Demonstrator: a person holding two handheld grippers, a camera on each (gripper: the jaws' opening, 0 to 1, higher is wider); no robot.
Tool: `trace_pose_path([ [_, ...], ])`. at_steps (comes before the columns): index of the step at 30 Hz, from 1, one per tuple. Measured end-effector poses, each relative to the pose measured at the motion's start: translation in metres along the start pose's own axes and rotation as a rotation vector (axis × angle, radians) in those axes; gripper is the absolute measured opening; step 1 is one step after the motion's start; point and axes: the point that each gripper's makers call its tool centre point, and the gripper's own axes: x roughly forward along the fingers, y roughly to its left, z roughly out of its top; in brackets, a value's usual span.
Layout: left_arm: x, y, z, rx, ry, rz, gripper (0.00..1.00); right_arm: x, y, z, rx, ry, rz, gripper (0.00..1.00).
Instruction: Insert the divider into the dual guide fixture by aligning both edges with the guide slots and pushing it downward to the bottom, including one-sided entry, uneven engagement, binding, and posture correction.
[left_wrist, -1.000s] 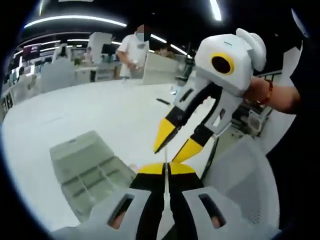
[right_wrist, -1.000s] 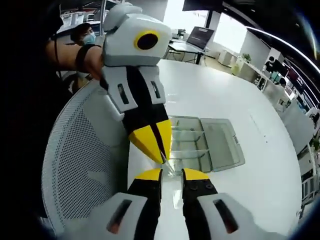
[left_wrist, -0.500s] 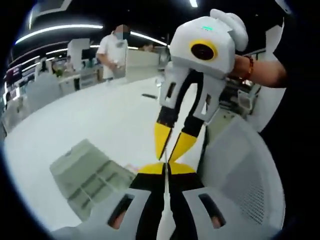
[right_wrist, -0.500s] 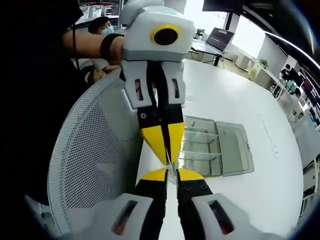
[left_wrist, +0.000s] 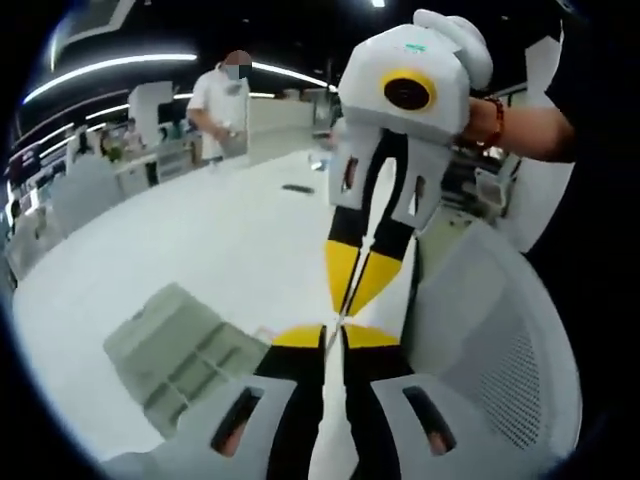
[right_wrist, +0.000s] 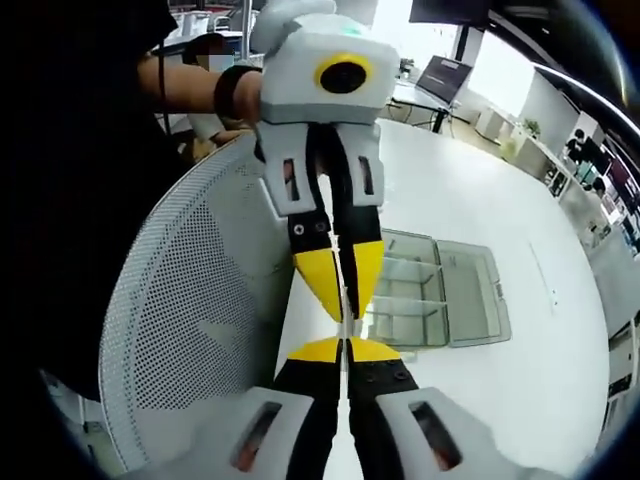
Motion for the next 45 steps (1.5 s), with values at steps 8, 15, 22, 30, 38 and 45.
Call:
trace_pose_path([
  [8,-0.004,0.000,-0.001,0.048,0.007,-0.004,0.01,-0.001,0.000,0.000,-0.010,0.004,0.000,0.00],
  [15,-0.008,-0.011,0.009,0.100,-0.021,-0.024,0.00,-0.005,0.002,-0.002,-0.013,0.018,0.020,0.00],
  [22,-0.005,-0.015,0.008,0.137,0.009,-0.051,0.00,-0.001,0.009,-0.004,-0.035,0.042,0.057,0.00],
  [30,0.000,-0.026,0.008,0.186,0.019,-0.097,0.00,0.001,0.020,0.002,0.038,0.012,0.126,0.00],
  [38,-0.005,-0.019,0.012,0.160,-0.007,-0.088,0.00,-0.001,0.014,0.008,0.018,-0.028,0.087,0.00],
  [45,-0.006,-0.021,0.006,0.178,0.018,-0.085,0.00,0.001,0.014,0.000,0.002,0.027,0.093,0.00],
])
